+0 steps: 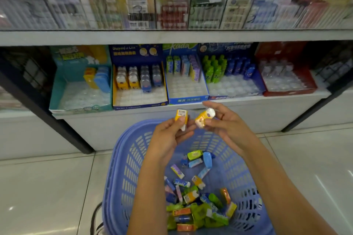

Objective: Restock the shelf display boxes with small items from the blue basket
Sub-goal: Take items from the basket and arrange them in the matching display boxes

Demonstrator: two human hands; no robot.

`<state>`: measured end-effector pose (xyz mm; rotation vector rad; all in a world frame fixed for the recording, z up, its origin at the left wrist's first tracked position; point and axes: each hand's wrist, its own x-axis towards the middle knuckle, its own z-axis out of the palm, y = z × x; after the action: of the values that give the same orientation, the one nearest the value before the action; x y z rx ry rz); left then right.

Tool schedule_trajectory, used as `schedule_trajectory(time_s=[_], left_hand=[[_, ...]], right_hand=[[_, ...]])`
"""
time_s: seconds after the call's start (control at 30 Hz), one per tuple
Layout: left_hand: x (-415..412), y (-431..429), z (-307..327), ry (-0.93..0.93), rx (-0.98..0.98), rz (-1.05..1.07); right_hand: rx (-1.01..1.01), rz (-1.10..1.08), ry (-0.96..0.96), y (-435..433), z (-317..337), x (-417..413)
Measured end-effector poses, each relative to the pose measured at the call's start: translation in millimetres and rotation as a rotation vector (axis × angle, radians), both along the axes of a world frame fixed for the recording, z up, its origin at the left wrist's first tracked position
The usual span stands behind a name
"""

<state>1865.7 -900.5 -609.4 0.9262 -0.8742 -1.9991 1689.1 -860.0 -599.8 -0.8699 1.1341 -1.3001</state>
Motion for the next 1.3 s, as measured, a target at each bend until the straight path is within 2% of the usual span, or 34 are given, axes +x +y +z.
schedule_trajectory(time_s=[0.07,0.2,0.33,0.53,0.67,0.73,0.83,0.9,0.93,1.07,1.3], left_hand=[[9,-4,8,-0.039,-0.010,0.044],[19,-10,15,-0.172,-0.057,0.142],[29,-20,22,-0.177,-0.013,0.266],[53,-39,32,-0.068,0.108,0.446],[80,-53,42,-0.186,0.037,0.551],[98,-59,45,-0.201,0.043,0.599],[119,-65,46,-0.129,0.116,0.640],[128,-64,46,-0.141,0.132,0.626],[131,-64,43,-0.164,0.121,0.609],[141,-60,30,-0.222,-0.024,0.537],[148,-59,19,-0.234,-0.161,0.545]], right_hand=[[-0.013,-0.004,0.053,-2,3,4],[-0.016,-0.178,0.155,-20,15,8],[-0.072,-0.264,0.255,-49,35,9],[-0.111,-0.166,0.281,-94,58,43],[-0.183,-0.077,0.342,-129,65,92],[-0.262,-0.079,0.499,-148,66,116],[-0.363,-0.052,0.981,-176,66,138],[-0.300,0.029,1.263,-191,65,141],[-0.252,0.073,1.337,-195,63,141],[-0.190,0.137,1.380,-194,50,143],[-0.182,0.226,1.463,-189,60,138]])
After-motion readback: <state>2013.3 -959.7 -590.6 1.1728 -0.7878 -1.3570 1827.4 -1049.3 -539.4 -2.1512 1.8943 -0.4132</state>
